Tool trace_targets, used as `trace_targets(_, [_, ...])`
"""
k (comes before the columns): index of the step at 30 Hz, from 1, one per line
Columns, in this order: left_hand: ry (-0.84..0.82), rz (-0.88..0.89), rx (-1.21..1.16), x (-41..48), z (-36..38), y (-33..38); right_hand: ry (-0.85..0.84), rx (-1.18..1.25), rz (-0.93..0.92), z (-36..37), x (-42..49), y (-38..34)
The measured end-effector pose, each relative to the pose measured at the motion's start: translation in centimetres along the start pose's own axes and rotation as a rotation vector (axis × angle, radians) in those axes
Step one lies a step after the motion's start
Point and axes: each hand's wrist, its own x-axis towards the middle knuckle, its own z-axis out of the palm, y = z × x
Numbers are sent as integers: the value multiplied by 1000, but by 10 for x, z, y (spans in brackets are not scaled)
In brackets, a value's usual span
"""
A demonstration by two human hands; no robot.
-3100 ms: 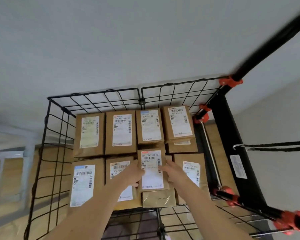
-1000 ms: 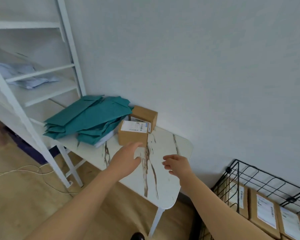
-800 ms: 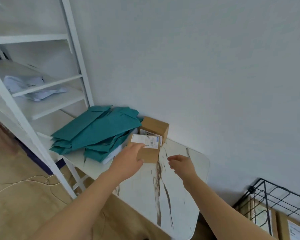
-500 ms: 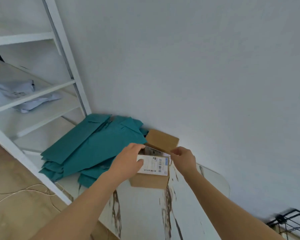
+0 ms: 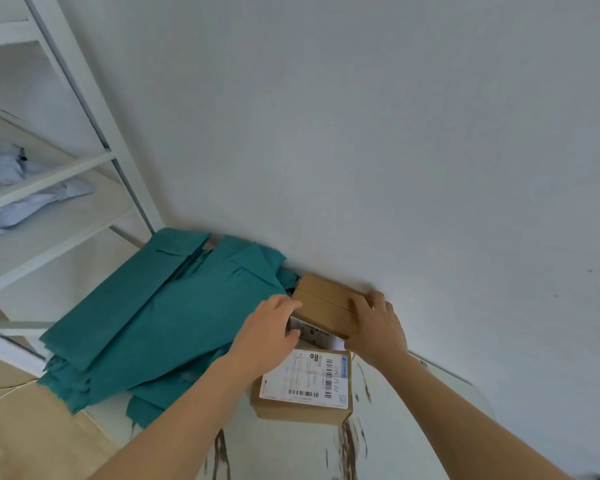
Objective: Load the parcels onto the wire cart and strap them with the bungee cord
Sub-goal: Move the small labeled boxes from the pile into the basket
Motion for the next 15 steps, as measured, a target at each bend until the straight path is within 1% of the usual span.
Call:
trace_targets(6, [-9,10,-16,8,9,3,-22,-93,4,-2,7,0])
trace_targets(12, [1,44,-12,6,6,9,-55,-18,80,-4,-6,-1])
trace_targets(15, [-2,76,-9,1,-4,17,4,69,145,-8,-25,4])
